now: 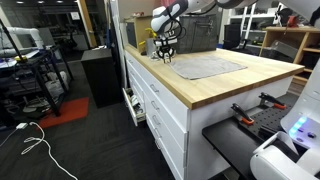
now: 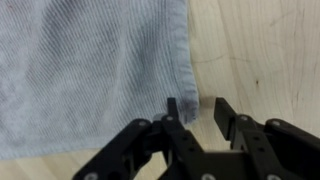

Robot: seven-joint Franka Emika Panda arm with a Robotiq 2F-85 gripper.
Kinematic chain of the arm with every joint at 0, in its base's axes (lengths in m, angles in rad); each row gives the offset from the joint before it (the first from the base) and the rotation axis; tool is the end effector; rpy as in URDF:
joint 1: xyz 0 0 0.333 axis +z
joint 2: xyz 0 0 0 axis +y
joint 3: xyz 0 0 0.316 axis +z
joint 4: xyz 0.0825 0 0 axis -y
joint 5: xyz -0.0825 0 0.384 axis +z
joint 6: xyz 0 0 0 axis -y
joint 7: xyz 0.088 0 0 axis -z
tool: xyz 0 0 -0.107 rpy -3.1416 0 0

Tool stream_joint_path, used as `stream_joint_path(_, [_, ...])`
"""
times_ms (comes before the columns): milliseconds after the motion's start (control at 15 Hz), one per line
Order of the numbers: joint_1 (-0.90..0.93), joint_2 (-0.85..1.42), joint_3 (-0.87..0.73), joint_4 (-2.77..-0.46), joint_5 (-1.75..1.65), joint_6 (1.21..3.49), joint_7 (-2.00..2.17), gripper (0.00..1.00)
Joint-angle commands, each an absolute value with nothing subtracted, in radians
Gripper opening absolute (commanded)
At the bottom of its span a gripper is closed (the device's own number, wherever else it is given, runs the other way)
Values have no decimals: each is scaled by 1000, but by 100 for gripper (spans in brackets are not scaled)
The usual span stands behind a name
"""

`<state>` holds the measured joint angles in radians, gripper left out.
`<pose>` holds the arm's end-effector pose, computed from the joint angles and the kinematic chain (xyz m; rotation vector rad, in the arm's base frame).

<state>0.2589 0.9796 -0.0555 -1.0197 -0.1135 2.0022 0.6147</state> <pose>0.7627 0.1660 0.2507 2.9618 -0.5073 0.0953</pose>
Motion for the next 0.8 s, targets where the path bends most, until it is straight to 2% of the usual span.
stream_joint_path(0, [257, 983, -65, -995, -102, 1982, 617, 13])
stream_joint_path(67, [256, 979, -66, -1003, -101, 1985, 619, 5])
stream_joint_path(133, [256, 976, -66, -1008, -99, 1986, 621, 1])
stream_joint_path(733, [223, 866, -47, -1138, -20, 2025, 659, 1])
